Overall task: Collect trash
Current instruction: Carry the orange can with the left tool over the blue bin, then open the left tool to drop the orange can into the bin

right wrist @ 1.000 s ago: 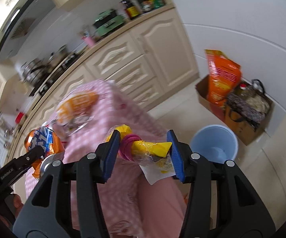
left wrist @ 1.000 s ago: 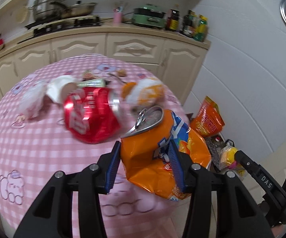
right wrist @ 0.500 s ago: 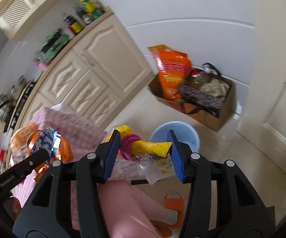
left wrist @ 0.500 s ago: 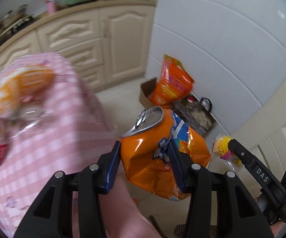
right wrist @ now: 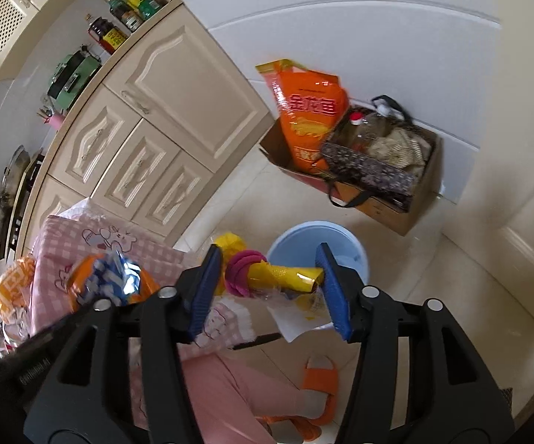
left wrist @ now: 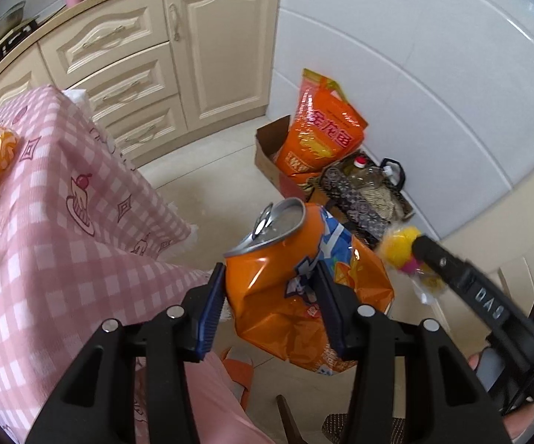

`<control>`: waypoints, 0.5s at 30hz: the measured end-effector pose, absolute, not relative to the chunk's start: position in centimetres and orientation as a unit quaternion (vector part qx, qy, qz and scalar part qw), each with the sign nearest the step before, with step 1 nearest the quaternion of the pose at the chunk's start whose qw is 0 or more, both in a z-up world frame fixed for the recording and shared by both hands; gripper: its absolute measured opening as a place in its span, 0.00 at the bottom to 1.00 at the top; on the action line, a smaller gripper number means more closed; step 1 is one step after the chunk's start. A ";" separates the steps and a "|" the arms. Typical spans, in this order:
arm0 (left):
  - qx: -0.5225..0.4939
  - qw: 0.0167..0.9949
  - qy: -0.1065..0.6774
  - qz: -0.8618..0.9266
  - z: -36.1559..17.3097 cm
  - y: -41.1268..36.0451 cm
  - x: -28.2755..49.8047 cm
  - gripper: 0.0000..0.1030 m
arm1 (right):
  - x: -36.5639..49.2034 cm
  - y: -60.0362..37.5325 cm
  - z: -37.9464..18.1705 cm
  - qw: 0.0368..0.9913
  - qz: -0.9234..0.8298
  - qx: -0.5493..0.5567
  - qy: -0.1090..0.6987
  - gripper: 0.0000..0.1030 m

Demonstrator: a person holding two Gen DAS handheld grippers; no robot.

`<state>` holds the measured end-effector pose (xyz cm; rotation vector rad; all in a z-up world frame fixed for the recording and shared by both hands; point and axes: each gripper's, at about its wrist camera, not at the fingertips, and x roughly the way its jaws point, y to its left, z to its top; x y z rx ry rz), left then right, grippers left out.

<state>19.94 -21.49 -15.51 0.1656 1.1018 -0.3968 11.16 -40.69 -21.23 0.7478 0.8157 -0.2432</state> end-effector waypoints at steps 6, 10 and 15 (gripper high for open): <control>0.076 0.831 0.525 -0.169 -16.3 -21.4 21.0 0.46 | 12.5 -40.7 -21.9 0.838 -0.108 0.356 0.399 0.70; 0.082 0.823 0.535 -0.170 -17.4 -22.1 21.4 0.46 | 11.7 -41.6 -23.3 0.821 -0.123 0.372 0.416 0.70; 0.091 0.814 0.547 -0.175 -18.8 -23.2 21.6 0.46 | 10.0 -42.7 -24.5 0.806 -0.151 0.382 0.427 0.70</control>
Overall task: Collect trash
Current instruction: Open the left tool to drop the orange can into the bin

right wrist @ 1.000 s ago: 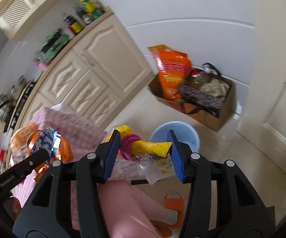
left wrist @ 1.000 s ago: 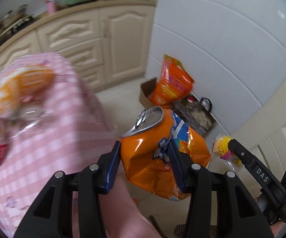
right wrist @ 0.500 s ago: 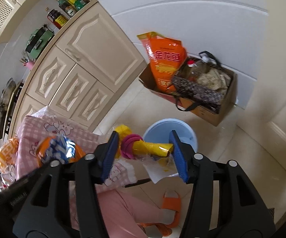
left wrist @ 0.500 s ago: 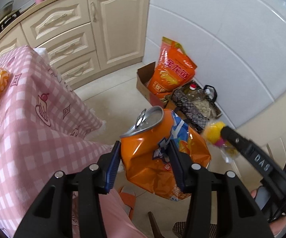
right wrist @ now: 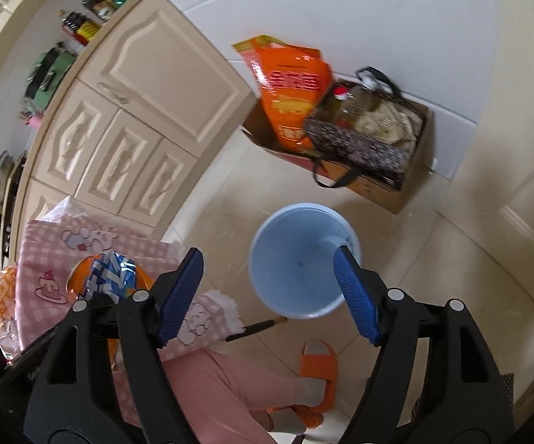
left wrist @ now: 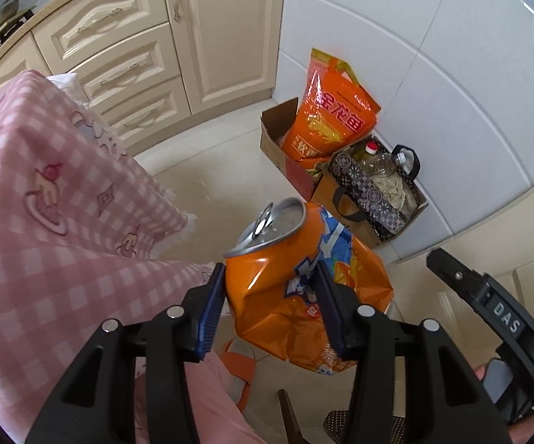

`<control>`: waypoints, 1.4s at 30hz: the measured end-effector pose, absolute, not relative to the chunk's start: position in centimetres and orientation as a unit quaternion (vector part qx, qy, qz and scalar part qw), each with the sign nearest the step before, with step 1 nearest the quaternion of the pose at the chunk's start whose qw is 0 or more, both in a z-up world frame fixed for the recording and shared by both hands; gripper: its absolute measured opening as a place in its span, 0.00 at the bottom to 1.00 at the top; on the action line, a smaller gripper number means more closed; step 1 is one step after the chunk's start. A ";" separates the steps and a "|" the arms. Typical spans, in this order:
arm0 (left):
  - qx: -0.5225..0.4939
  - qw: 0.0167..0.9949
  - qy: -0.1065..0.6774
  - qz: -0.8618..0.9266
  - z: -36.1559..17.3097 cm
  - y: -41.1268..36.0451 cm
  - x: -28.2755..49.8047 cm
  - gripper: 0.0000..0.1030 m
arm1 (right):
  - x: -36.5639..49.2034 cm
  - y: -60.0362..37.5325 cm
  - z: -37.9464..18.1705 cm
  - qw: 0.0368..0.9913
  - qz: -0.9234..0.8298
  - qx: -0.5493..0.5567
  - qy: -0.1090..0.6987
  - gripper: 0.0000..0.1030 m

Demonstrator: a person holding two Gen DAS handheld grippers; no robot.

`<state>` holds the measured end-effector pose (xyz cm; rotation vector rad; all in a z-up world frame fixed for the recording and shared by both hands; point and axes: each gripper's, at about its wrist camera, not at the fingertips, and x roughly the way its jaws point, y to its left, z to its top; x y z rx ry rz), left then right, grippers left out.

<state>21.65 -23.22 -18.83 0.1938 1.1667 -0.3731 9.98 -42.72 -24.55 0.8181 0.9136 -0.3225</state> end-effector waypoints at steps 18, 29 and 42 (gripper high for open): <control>0.140 0.774 0.578 -0.217 -22.2 -27.8 21.3 0.54 | 7.9 -44.0 -26.2 0.783 -0.180 0.397 0.444 0.70; 0.139 0.779 0.575 -0.210 -21.5 -26.3 20.9 0.54 | 7.7 -44.0 -26.0 0.783 -0.179 0.398 0.443 0.70; 0.134 0.797 0.550 -0.212 -18.8 -25.2 19.2 0.54 | 6.5 -42.4 -23.1 0.805 -0.175 0.377 0.424 0.70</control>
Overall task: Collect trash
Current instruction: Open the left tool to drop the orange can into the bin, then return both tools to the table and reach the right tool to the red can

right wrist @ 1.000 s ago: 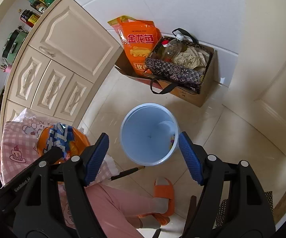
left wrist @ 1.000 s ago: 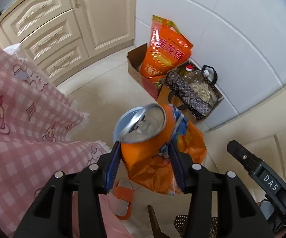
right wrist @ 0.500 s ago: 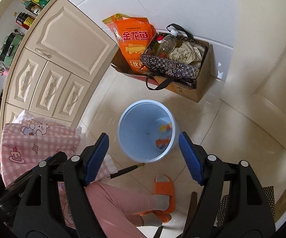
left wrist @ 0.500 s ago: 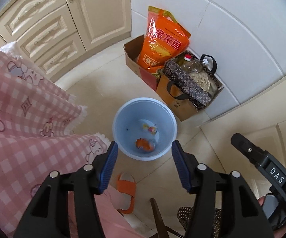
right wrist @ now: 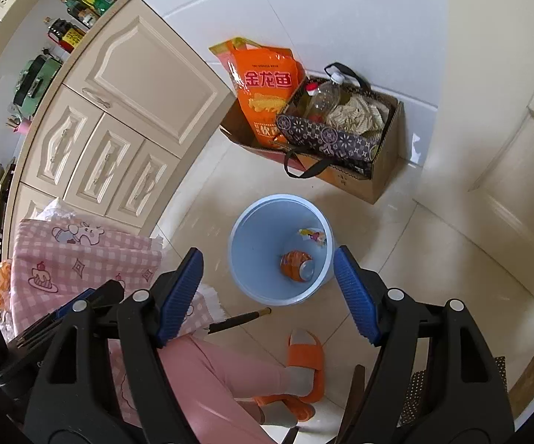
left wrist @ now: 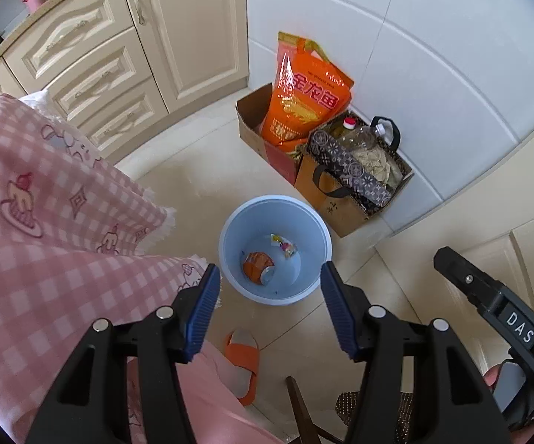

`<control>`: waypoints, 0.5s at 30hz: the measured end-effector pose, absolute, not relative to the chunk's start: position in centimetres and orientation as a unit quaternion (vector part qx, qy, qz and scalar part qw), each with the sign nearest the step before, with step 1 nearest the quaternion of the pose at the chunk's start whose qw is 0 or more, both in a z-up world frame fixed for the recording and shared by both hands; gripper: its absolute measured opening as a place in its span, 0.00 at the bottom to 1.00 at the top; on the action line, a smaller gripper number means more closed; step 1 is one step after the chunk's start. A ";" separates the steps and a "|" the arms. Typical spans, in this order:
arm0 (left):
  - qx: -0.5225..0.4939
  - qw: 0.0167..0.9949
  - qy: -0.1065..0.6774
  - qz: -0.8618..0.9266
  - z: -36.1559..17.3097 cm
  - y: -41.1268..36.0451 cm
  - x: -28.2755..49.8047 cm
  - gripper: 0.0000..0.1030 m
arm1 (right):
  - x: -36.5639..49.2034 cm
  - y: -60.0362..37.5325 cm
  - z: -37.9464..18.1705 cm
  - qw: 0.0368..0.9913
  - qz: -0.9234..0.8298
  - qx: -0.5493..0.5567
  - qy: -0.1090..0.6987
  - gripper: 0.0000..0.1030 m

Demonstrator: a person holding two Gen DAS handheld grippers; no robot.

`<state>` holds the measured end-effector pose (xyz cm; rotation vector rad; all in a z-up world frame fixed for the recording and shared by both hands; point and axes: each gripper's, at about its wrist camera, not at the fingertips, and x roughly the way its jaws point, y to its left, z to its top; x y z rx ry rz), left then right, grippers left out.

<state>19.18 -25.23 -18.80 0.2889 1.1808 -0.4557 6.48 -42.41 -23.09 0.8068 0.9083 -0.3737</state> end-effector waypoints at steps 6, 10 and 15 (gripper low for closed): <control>0.124 0.809 0.531 -0.219 -16.5 -23.6 17.5 0.54 | 5.1 -40.8 -20.9 0.820 -0.171 0.364 0.407 0.70; 0.113 0.821 0.515 -0.220 -14.7 -22.1 16.3 0.54 | 4.2 -39.4 -19.3 0.831 -0.167 0.355 0.394 0.70; 0.095 0.839 0.489 -0.220 -12.2 -19.5 14.9 0.54 | 3.3 -36.9 -16.8 0.851 -0.154 0.337 0.372 0.70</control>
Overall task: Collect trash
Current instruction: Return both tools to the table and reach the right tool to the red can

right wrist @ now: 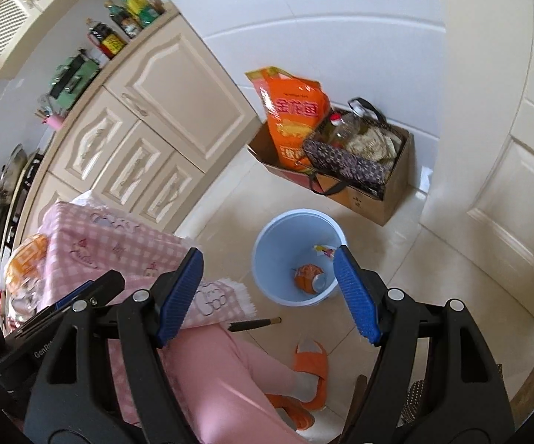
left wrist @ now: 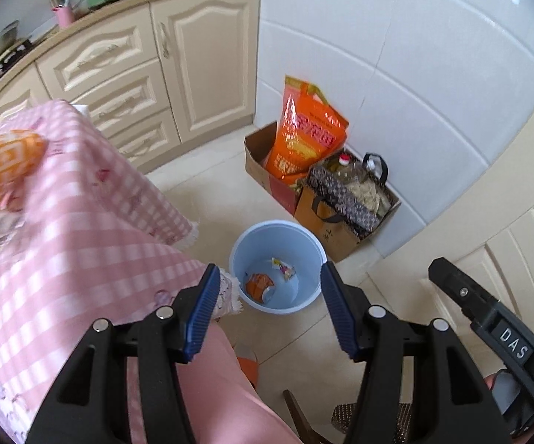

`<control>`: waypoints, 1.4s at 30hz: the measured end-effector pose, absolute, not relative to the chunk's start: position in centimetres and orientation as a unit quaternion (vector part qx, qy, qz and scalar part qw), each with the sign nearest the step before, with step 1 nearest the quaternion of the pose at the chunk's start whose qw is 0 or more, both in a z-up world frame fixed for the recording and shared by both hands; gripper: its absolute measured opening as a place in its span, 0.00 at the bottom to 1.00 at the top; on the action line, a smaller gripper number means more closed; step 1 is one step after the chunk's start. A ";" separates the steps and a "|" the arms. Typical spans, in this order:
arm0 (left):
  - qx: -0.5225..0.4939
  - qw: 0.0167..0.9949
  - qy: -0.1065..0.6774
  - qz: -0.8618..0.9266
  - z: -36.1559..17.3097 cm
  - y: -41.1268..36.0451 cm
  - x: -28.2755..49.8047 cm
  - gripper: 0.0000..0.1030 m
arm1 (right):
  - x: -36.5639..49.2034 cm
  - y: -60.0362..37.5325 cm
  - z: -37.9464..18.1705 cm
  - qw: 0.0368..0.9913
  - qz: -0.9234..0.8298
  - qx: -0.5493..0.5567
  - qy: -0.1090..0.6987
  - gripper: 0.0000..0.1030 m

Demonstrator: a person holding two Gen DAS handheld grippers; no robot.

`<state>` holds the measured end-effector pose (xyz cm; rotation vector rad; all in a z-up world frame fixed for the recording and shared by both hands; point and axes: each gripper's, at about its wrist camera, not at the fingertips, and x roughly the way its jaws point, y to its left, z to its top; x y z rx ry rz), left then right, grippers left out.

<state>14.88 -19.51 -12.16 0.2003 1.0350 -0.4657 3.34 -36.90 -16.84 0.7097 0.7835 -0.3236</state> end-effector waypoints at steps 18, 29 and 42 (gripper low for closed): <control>0.001 0.905 0.402 -0.139 -4.1 -6.0 11.6 0.58 | 5.4 -25.3 -9.5 0.909 -0.024 0.261 0.326 0.74; -0.070 0.924 0.375 -0.039 -2.3 5.7 10.5 0.63 | 9.7 -14.9 -7.4 0.913 0.100 0.196 0.344 0.76; -0.115 0.914 0.384 0.069 -3.5 15.9 10.4 0.64 | 15.4 -4.7 -7.8 0.893 0.188 0.143 0.382 0.76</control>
